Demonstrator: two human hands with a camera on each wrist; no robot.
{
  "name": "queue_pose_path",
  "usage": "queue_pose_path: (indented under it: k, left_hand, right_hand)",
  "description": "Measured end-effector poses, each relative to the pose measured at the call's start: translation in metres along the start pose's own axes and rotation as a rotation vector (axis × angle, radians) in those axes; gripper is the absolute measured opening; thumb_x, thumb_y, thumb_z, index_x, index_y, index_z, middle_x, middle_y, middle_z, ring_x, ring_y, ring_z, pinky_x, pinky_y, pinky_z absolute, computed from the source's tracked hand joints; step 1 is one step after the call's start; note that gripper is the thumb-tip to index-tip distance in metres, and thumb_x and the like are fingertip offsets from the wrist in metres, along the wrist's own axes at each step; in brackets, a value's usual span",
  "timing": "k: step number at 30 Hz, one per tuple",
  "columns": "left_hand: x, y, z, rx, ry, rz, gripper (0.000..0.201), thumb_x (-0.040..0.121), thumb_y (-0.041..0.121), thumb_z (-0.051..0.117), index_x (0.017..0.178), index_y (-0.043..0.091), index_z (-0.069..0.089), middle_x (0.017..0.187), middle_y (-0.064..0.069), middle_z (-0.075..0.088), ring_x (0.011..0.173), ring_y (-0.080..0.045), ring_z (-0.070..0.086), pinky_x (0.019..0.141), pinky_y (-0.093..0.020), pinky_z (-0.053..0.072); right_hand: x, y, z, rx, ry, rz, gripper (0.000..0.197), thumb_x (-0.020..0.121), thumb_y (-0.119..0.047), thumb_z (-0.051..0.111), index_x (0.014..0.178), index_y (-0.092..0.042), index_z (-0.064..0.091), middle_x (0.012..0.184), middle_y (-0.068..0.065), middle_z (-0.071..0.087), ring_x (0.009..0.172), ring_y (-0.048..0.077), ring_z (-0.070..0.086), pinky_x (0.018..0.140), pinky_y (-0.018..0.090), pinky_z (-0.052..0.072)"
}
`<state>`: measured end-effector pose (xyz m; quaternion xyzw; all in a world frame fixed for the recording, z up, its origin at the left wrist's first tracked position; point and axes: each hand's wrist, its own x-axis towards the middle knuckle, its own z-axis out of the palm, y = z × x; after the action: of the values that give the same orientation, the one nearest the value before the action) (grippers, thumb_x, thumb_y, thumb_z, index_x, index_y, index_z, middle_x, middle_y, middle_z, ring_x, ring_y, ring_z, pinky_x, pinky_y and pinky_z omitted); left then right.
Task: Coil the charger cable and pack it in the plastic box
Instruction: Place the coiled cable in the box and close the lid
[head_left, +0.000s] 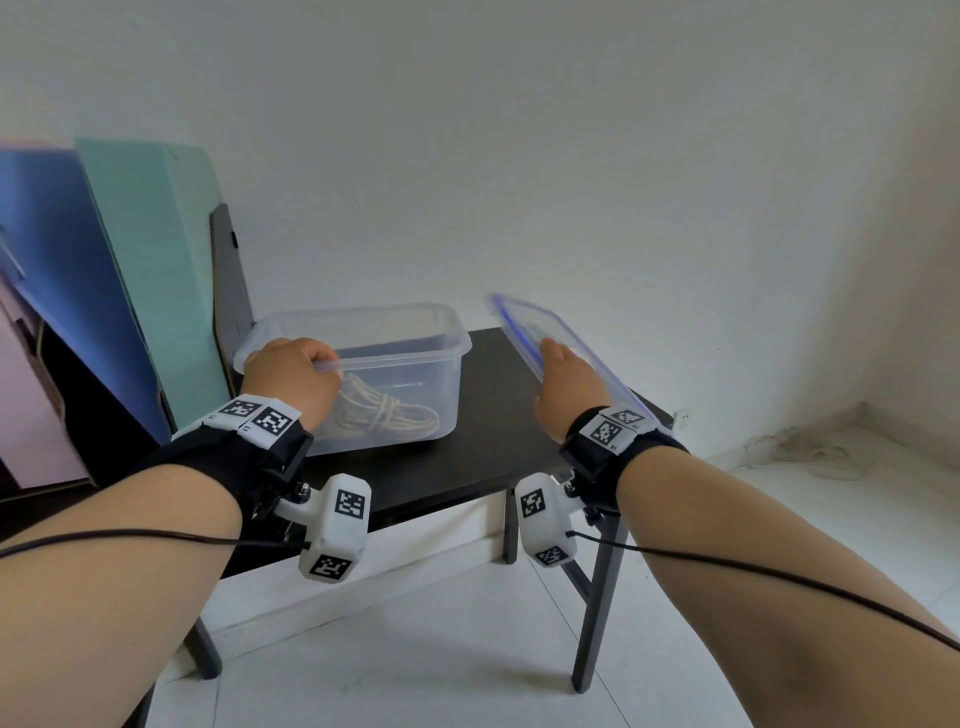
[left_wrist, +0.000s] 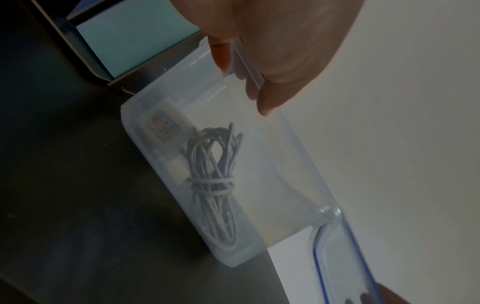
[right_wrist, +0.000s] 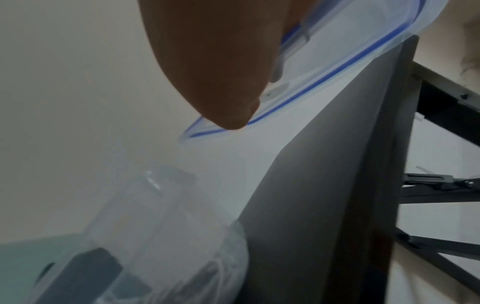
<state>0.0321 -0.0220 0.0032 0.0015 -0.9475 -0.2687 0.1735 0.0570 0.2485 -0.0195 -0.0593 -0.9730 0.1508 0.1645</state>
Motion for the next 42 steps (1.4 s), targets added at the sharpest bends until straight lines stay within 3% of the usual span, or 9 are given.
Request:
queue_pose_path:
  k: [3,8,18,22,26,30,34,38,42]
  left_hand:
    - [-0.001,0.002,-0.001,-0.013,-0.026,-0.007,0.030,0.086,0.018,0.052,0.114,0.019,0.063,0.127,-0.010,0.056,0.116,-0.033,0.051,0.097,-0.036,0.041]
    - [-0.002,0.006,-0.004,-0.038,-0.087,0.025,0.026,0.082,0.022,0.059,0.108,0.021,0.064,0.122,-0.006,0.059,0.114,-0.027,0.052,0.093,-0.033,0.040]
    - [-0.006,0.014,-0.003,-0.116,-0.127,0.067,0.023,0.083,0.025,0.060,0.105,0.021,0.066,0.119,-0.003,0.061,0.107,-0.022,0.057,0.087,-0.028,0.042]
    - [-0.008,0.015,-0.004,-0.137,-0.137,0.078,0.032,0.083,0.025,0.060,0.115,0.021,0.062,0.130,-0.005,0.053,0.116,-0.023,0.052,0.096,-0.029,0.039]
    - [-0.014,0.015,-0.003,-0.093,-0.040,0.022,0.067,0.081,0.028,0.063,0.141,0.020,0.035,0.145,-0.013,0.029,0.133,-0.032,0.032,0.107,-0.038,0.031]
    - [-0.012,0.009,-0.006,-0.157,0.029,-0.111,0.095,0.074,0.027,0.069,0.148,0.021,0.009,0.150,-0.014,0.017,0.136,-0.036,0.026,0.107,-0.039,0.031]
    - [-0.008,0.000,-0.006,-0.274,-0.068,-0.155,0.105,0.075,0.022,0.069,0.148,0.030,-0.007,0.153,-0.011,0.006,0.129,-0.033,0.040,0.092,-0.032,0.039]
    - [-0.007,-0.005,-0.002,-0.259,-0.074,-0.129,0.104,0.076,0.021,0.069,0.147,0.035,-0.006,0.154,-0.010,0.004,0.126,-0.031,0.045,0.092,-0.030,0.041]
    - [-0.008,-0.008,-0.003,-0.241,-0.036,-0.082,0.086,0.077,0.025,0.069,0.146,0.029,0.018,0.152,-0.010,0.011,0.118,-0.030,0.050,0.099,-0.031,0.040]
  right_hand:
    - [0.004,-0.009,-0.012,0.053,0.085,-0.018,0.059,0.084,-0.002,0.050,0.140,-0.010,0.030,0.131,0.013,0.053,0.115,0.032,0.055,0.091,0.037,0.047]
    - [0.010,-0.032,-0.024,0.114,0.177,-0.038,0.046,0.084,-0.001,0.044,0.129,-0.010,0.038,0.110,0.015,0.059,0.095,0.034,0.057,0.071,0.035,0.043]
    - [0.023,-0.060,-0.039,0.068,0.204,-0.130,0.048,0.081,0.004,0.041,0.125,-0.014,0.044,0.100,0.011,0.062,0.080,0.030,0.054,0.064,0.033,0.039]
    - [0.022,-0.082,-0.046,-0.107,0.178,-0.280,0.053,0.080,0.004,0.042,0.128,-0.020,0.047,0.107,0.006,0.065,0.090,0.031,0.060,0.077,0.036,0.047]
    - [0.019,-0.102,-0.036,-0.217,0.163,-0.383,0.047,0.080,0.000,0.044,0.121,-0.022,0.053,0.103,0.003,0.068,0.090,0.027,0.059,0.080,0.034,0.042]
    - [0.011,-0.109,-0.029,-0.169,0.114,-0.430,0.048,0.082,-0.002,0.043,0.124,-0.021,0.054,0.110,0.005,0.068,0.099,0.029,0.058,0.090,0.037,0.045]
    - [-0.001,-0.108,-0.024,-0.021,0.055,-0.434,0.051,0.086,-0.006,0.044,0.133,-0.023,0.051,0.123,0.007,0.064,0.115,0.027,0.052,0.099,0.034,0.041]
    - [-0.005,-0.112,-0.016,0.039,0.069,-0.483,0.051,0.083,-0.003,0.044,0.131,-0.020,0.055,0.126,0.002,0.064,0.118,0.024,0.052,0.102,0.033,0.040]
    - [-0.009,-0.110,-0.013,0.068,0.103,-0.518,0.044,0.085,-0.006,0.046,0.125,-0.017,0.060,0.119,0.002,0.067,0.113,0.025,0.054,0.098,0.035,0.042]
